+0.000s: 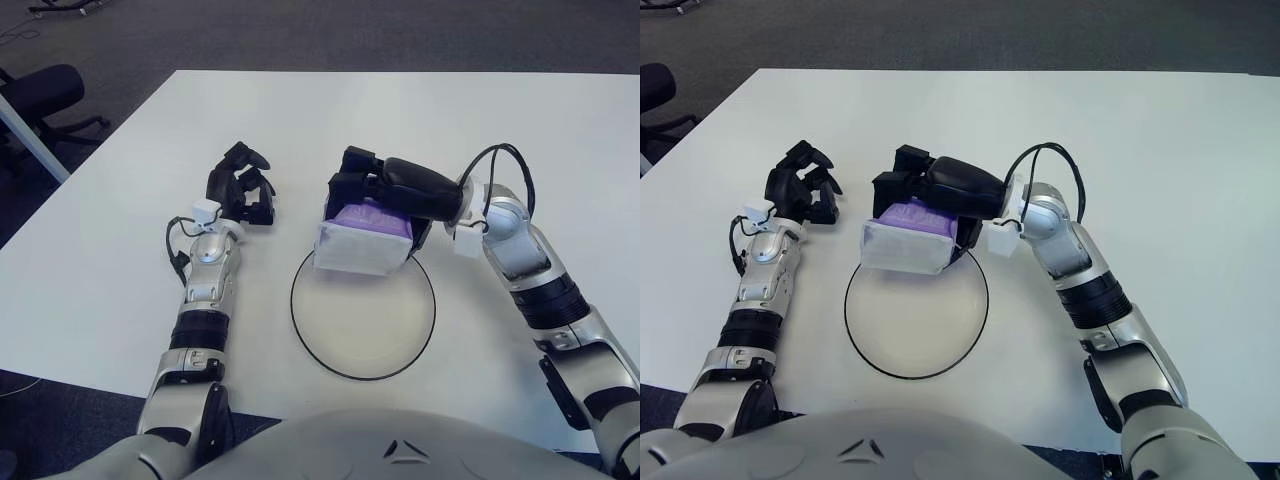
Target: Put the tissue paper into the plate.
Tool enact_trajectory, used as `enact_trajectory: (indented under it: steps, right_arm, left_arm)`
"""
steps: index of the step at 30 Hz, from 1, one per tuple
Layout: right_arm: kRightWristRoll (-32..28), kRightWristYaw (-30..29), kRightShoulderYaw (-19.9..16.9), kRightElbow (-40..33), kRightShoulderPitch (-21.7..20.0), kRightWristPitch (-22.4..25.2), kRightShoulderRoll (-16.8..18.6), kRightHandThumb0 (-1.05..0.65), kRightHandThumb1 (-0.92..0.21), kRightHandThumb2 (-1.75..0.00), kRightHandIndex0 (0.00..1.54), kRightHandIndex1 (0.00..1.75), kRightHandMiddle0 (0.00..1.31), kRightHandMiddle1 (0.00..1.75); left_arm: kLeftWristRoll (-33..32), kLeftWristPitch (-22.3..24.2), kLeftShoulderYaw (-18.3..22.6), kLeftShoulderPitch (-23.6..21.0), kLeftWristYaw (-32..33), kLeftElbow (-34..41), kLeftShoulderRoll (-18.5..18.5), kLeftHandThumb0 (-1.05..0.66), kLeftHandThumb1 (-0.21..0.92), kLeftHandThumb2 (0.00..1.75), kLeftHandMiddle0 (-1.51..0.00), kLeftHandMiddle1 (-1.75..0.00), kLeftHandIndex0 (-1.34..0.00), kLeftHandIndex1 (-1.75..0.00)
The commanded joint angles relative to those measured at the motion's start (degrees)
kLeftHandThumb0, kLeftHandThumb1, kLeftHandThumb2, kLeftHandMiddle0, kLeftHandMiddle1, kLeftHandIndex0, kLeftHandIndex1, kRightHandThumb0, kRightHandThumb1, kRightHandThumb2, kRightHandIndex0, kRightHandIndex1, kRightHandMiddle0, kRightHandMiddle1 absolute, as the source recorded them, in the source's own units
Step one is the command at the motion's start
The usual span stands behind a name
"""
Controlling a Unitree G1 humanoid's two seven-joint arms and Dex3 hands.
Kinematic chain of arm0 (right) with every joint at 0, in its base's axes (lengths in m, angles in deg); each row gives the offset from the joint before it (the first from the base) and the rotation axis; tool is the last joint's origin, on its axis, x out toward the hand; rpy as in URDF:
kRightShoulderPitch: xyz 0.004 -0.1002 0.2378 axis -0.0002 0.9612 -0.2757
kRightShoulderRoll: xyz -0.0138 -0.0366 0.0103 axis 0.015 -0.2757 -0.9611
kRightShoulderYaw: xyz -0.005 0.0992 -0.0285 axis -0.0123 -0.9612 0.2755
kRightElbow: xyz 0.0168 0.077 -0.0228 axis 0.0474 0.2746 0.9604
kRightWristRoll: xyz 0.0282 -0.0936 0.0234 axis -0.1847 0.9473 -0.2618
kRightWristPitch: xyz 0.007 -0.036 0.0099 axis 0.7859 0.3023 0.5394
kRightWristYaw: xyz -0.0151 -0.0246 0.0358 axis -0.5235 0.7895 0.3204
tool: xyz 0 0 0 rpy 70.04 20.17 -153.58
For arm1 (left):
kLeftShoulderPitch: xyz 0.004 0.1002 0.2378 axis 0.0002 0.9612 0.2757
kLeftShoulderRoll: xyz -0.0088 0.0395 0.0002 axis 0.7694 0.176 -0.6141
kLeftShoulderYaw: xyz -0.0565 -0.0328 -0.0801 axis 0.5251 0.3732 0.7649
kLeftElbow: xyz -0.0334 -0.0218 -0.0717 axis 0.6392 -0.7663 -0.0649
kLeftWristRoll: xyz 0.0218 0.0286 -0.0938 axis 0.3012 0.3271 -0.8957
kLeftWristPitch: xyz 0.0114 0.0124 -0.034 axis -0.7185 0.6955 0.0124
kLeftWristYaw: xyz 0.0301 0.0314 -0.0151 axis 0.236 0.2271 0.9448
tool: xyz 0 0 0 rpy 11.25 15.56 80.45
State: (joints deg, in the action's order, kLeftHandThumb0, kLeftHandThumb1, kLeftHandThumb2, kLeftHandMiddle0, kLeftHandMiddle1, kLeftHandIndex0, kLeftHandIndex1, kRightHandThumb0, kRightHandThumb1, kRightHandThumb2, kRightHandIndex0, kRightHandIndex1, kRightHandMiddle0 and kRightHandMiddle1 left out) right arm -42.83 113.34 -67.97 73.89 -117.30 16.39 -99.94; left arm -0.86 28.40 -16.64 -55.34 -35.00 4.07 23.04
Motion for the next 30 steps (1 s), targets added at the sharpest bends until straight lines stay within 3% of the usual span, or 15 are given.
enact_trajectory:
  steps: [1,3,4,6,7,9,10,12,14,15,17,19,24,27,30]
  right_arm:
    - [-1.1,1.8,0.3,-1.6,-1.5,0.7,-0.7,0.42,-0.12,-1.53,0.76,1.75,0.80,1.70]
    - [-1.4,2.1,0.2,-1.3,-1.7,-0.2,-0.6,0.17,-0.02,-1.61,0.84,1.75,0.78,1.59]
    - [-1.4,2.2,0.2,-1.0,-1.8,-1.2,-0.6,0.14,-0.01,-1.62,0.85,1.75,0.77,1.58]
    - [-1.3,2.4,0.1,-0.7,-2.0,-2.3,-0.6,0.06,-0.13,-1.49,0.80,1.67,0.57,1.68]
    - [-1.5,3.0,0.2,-0.8,-2.2,-2.1,-0.8,0.04,-0.15,-1.47,0.79,1.66,0.54,1.69]
    - [-2.1,4.1,0.5,-0.8,-2.6,-2.3,-1.2,0.02,-0.31,-1.29,0.65,1.66,0.43,1.72]
    - [-2.3,4.6,0.5,-0.7,-2.9,-2.4,-1.3,0.01,-0.48,-1.09,0.50,1.66,0.33,1.73]
    - [-2.7,5.4,0.7,-0.5,-3.3,-2.6,-1.4,0.00,-0.60,-0.95,0.39,1.67,0.26,1.74]
    - [-2.9,6.2,0.8,-0.4,-3.7,-2.8,-1.5,0.17,-0.71,-0.77,0.35,1.67,0.13,1.61]
    - [-3.0,6.4,0.9,-0.3,-3.8,-2.9,-1.5,0.09,-0.65,-0.81,0.28,1.62,0.11,1.53]
    - [-2.8,6.6,0.9,-0.2,-4.0,-2.9,-1.5,-0.13,-0.42,-1.02,0.11,1.49,0.04,1.35]
    - [-1.8,6.5,0.9,-0.2,-4.1,-2.7,-1.3,-0.30,-0.40,-1.03,0.06,1.28,0.02,1.21]
    - [5.6,2.8,1.3,6.8,-4.5,-10.6,-1.1,-0.68,-0.68,-0.71,0.01,0.44,0.00,0.60]
    - [7.7,1.0,0.7,7.7,-4.5,-12.9,-1.2,-0.78,-0.80,-0.58,0.00,0.16,0.00,0.35]
    - [10.1,-1.2,-0.3,7.4,-4.4,-15.3,-1.5,-0.84,-0.87,-0.50,0.00,0.05,0.00,0.18]
  left_arm:
    - [0.6,-0.5,-0.4,7.4,1.1,-3.7,-3.3,-0.01,-0.05,1.72,-0.90,-1.69,-0.67,-1.75]
    - [0.7,-0.5,-0.4,7.4,1.3,-3.7,-3.3,-0.01,-0.06,1.73,-0.90,-1.69,-0.67,-1.75]
    - [0.8,-0.5,-0.5,7.4,1.3,-3.5,-3.3,-0.01,-0.06,1.73,-0.91,-1.69,-0.67,-1.75]
    - [1.0,-0.4,-0.6,7.4,1.4,-3.2,-3.3,-0.01,-0.07,1.74,-0.92,-1.69,-0.68,-1.75]
    - [1.1,-0.3,-0.8,7.5,1.5,-2.9,-3.3,-0.01,-0.07,1.74,-0.92,-1.69,-0.68,-1.75]
    - [1.4,0.0,-1.1,7.7,1.8,-2.0,-3.4,-0.01,-0.07,1.74,-0.92,-1.69,-0.68,-1.75]
    - [1.6,0.2,-1.2,7.8,1.9,-1.7,-3.4,-0.01,-0.08,1.74,-0.92,-1.69,-0.68,-1.75]
    - [1.8,0.3,-1.2,7.8,2.0,-1.4,-3.4,-0.01,-0.08,1.74,-0.92,-1.69,-0.68,-1.75]
    - [2.1,0.3,-1.3,7.9,2.1,-1.3,-3.4,-0.01,-0.08,1.75,-0.92,-1.68,-0.68,-1.75]
    - [2.2,0.3,-1.3,7.9,2.2,-1.2,-3.4,-0.01,-0.08,1.75,-0.93,-1.68,-0.69,-1.75]
    - [2.4,0.4,-1.4,8.0,2.4,-0.9,-3.4,-0.01,-0.08,1.75,-0.93,-1.67,-0.69,-1.75]
    - [2.6,0.6,-1.5,8.2,2.6,-0.3,-3.5,-0.01,-0.09,1.75,-0.94,-1.66,-0.69,-1.75]
    - [6.6,-0.5,-2.0,8.2,6.0,0.1,-2.9,-0.01,-0.09,1.75,-0.93,-1.67,-0.69,-1.75]
    - [7.9,-0.7,-2.2,8.2,7.0,-0.2,-2.8,-0.01,-0.08,1.75,-0.92,-1.69,-0.69,-1.75]
    - [7.9,0.0,-2.3,8.4,6.8,0.0,-2.8,-0.01,-0.07,1.75,-0.90,-1.71,-0.68,-1.75]
